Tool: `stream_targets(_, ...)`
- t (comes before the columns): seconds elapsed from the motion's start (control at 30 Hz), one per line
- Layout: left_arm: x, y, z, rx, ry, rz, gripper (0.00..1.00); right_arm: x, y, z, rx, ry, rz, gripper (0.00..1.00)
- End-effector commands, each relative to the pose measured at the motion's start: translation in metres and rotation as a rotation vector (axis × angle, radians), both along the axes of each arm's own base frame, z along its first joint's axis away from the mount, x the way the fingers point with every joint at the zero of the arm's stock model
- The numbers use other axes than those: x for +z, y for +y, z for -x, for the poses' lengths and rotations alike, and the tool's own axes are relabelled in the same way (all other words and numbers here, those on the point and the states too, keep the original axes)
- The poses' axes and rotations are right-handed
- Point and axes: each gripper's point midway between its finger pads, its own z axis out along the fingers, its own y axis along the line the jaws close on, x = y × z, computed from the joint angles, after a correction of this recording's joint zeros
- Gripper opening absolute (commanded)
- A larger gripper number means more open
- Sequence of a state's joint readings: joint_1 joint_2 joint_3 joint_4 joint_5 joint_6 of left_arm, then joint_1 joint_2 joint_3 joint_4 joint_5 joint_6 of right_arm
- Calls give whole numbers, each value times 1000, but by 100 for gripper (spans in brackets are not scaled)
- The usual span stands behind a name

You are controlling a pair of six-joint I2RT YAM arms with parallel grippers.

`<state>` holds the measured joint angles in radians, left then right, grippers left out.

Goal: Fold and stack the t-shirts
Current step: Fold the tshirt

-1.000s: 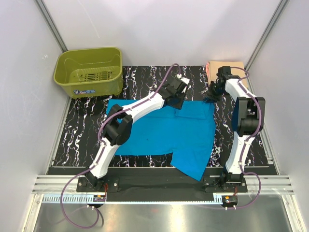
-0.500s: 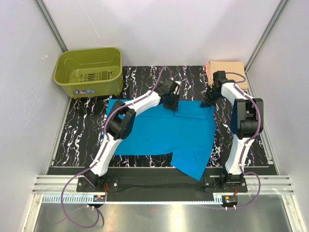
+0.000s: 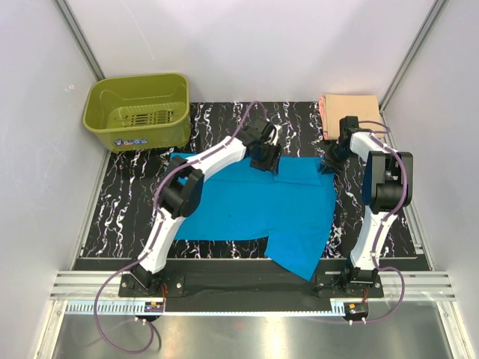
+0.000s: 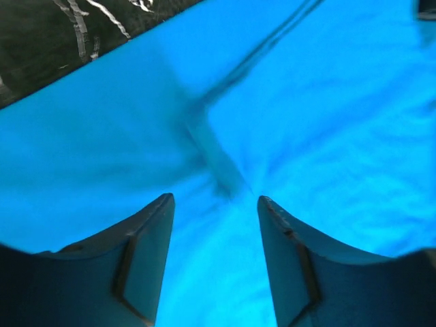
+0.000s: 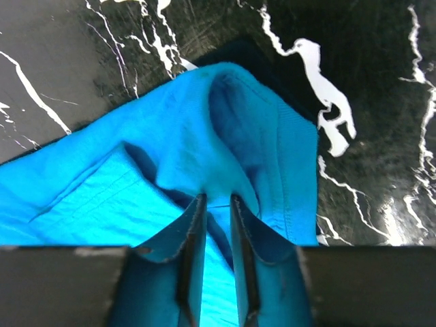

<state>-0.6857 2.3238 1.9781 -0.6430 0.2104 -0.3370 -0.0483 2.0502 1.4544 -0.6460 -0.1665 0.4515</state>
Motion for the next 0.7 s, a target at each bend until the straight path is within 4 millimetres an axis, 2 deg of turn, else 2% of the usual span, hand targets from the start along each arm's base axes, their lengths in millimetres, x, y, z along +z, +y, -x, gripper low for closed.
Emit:
stream_targets(0.0, 98, 18, -2, 9, -112, 97, 60, 35, -11, -6, -5, -52, 67, 29)
stream_targets(0.03, 114, 32, 0, 27, -129, 96, 61, 36, -9, -5, -7, -50, 56, 30)
stream_targets(0.1, 120, 54, 0, 59, -145, 72, 61, 37, -5, -3, -12, -48, 37, 35)
stream_targets(0.13, 125, 72, -5, 91, -157, 60, 61, 37, -2, -3, -22, -49, 24, 37)
stream_targets(0.2, 126, 104, 3, 133, -157, 30, 61, 35, 1, 1, -22, -44, 24, 43)
stream_targets(0.23, 121, 126, 1, 170, -145, 8, 61, 35, 0, 0, -29, -46, 33, 45)
stream_targets(0.3, 113, 156, 16, 206, -115, -28, 61, 37, 2, 1, -27, -50, 48, 50)
stream_targets(0.37, 107, 187, 23, 262, -112, -76, 61, 40, 2, 3, -36, -55, 66, 55)
stream_targets(0.4, 96, 204, 40, 282, -93, -106, 61, 38, 2, 6, -37, -49, 75, 59)
stream_targets(0.43, 95, 220, 41, 325, -106, -123, 61, 40, 2, 5, -37, -59, 80, 60)
stream_targets(0.5, 85, 238, 53, 382, -80, -121, 61, 34, 0, 8, -34, -54, 89, 60)
stream_targets(0.53, 78, 255, 60, 449, -57, -95, 61, 33, -3, 7, -30, -58, 107, 60)
stream_targets(0.6, 72, 265, 68, 526, -3, -32, 60, 25, -4, 5, -18, -45, 117, 60)
stream_targets(0.63, 61, 280, 75, 576, 26, -25, 59, 23, -5, 2, -7, -51, 126, 60)
stream_targets(0.67, 57, 286, 77, 605, 40, -19, 59, 16, -7, 2, -1, -38, 135, 59)
